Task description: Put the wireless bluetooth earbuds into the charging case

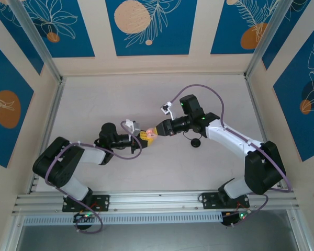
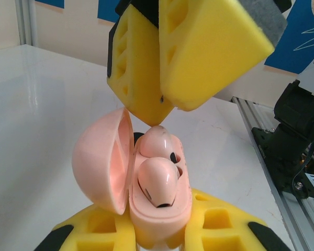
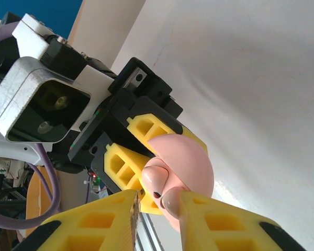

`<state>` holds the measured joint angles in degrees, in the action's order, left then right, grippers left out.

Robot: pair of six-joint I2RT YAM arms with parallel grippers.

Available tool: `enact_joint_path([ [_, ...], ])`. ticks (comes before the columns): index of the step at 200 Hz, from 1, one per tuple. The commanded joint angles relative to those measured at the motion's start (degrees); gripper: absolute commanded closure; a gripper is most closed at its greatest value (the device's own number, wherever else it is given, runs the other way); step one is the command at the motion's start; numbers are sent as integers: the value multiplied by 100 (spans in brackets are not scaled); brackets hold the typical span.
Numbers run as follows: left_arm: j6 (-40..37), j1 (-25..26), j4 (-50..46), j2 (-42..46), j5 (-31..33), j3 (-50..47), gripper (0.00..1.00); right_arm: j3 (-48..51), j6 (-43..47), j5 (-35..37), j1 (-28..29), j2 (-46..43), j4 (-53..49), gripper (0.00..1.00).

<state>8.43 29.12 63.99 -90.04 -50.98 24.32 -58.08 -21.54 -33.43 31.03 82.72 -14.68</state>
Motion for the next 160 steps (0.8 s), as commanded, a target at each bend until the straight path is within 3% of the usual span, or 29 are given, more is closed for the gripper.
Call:
enact_joint_path([
  [1,-181,14,73,203,-201,82,87,-76,65,-5,-12,-252,-33,68],
  [71,-335,49,-143,367,-322,99,87,-133,-27,-95,-202,-267,-44,41],
  [160,-306,76,-247,401,-307,144,86,-519,87,-781,-28,388,-79,41],
])
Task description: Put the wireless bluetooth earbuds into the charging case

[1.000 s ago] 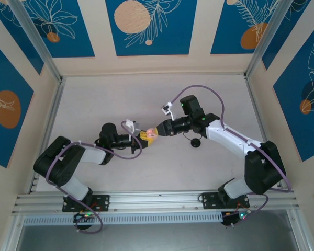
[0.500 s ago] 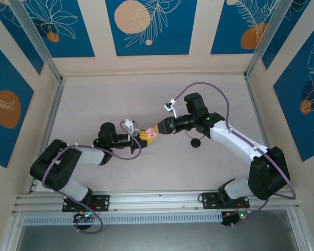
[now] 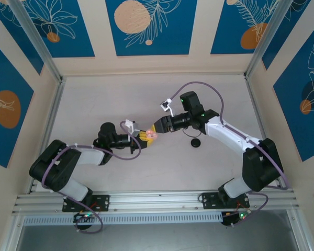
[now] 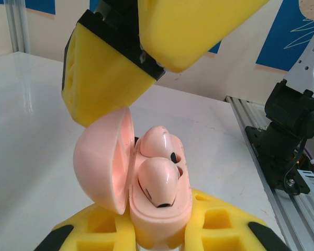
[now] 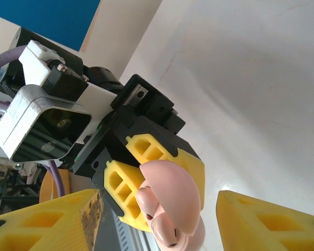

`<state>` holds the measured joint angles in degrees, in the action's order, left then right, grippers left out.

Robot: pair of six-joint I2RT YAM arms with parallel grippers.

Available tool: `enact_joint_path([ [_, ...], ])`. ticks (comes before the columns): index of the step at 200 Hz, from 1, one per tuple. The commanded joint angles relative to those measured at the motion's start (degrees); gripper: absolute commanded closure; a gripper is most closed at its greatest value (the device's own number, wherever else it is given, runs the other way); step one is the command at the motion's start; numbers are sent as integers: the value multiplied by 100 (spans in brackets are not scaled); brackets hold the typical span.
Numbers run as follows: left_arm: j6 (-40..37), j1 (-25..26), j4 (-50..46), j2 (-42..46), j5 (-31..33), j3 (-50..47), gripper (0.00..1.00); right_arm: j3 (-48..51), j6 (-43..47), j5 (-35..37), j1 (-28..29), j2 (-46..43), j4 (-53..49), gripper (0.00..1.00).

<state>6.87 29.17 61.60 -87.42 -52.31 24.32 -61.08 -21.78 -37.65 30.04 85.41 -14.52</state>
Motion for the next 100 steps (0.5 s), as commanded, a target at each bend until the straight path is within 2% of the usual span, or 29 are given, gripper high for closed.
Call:
enact_joint_path([
  [1,-151,71,-9,138,-174,144,86,-224,112,-367,80,122,-94,40],
  [39,-249,71,-230,190,-24,152,86,-205,149,-576,99,94,-25,47],
  [68,-472,71,-762,307,208,208,86,83,139,-509,76,-280,155,55],
  [100,-509,71,-1049,323,266,275,86,373,71,-445,-1,-601,201,59],
])
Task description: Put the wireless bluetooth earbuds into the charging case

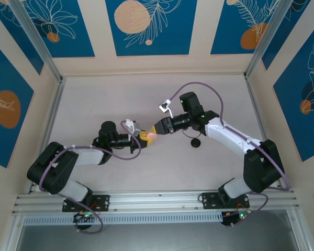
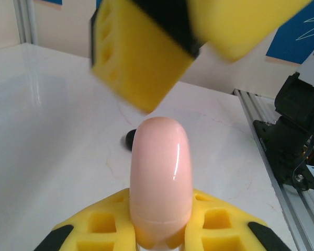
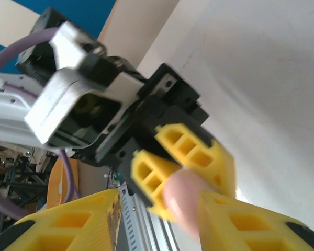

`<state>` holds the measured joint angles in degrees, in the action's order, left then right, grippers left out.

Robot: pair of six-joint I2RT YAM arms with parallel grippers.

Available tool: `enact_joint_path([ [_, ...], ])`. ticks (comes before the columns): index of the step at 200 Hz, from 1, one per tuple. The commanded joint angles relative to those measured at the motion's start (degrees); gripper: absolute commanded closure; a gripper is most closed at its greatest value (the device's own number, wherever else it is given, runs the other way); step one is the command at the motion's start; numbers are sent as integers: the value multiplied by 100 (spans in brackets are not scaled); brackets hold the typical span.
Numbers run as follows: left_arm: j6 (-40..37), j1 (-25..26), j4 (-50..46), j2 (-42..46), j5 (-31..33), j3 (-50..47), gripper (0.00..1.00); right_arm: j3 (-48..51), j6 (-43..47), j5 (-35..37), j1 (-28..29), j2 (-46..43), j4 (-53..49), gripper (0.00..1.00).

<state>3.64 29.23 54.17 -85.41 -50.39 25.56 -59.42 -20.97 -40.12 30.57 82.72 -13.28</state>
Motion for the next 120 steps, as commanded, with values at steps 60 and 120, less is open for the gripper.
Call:
enact_joint_path([
  [60,1136,164,-520,-228,314,404,91,501,-725,1004,-706,-540,-238,56],
  [120,3791,738,-402,-1025,1081,951,100,807,-1252,1604,-1467,-785,-782,56],
])
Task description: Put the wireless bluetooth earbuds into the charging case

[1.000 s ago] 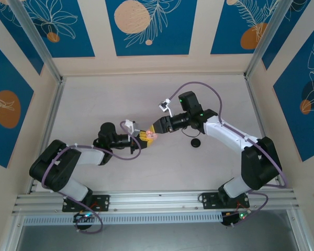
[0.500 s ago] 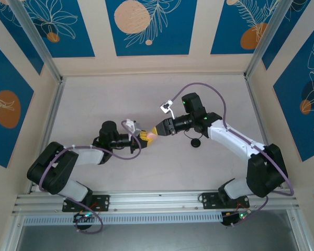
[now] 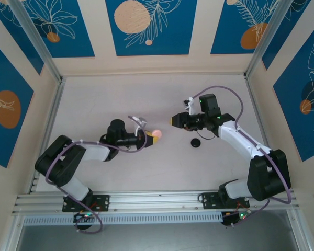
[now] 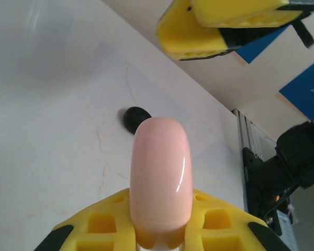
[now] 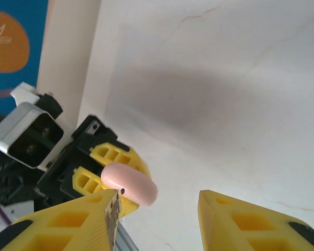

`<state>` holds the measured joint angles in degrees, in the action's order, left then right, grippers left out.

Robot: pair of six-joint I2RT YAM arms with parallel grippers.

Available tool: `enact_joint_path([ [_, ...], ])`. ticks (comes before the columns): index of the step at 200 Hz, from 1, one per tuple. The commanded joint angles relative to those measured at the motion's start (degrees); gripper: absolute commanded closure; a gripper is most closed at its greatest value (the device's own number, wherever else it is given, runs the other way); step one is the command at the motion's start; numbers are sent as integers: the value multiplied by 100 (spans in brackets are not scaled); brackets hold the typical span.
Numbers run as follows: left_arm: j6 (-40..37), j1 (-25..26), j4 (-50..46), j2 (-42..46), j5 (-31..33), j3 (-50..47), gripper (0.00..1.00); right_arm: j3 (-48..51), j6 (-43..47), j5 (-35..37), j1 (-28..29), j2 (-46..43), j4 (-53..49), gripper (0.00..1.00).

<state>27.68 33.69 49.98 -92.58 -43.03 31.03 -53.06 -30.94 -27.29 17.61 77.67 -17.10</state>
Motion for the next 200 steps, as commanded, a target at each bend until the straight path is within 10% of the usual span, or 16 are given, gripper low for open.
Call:
enact_joint_path([
  [1,1423,307,19,-324,350,422,100,176,-255,338,-175,-288,-408,56],
  [200,1259,876,-4582,-1568,1249,2519,64,1662,-380,704,-1320,-1419,-504,55],
])
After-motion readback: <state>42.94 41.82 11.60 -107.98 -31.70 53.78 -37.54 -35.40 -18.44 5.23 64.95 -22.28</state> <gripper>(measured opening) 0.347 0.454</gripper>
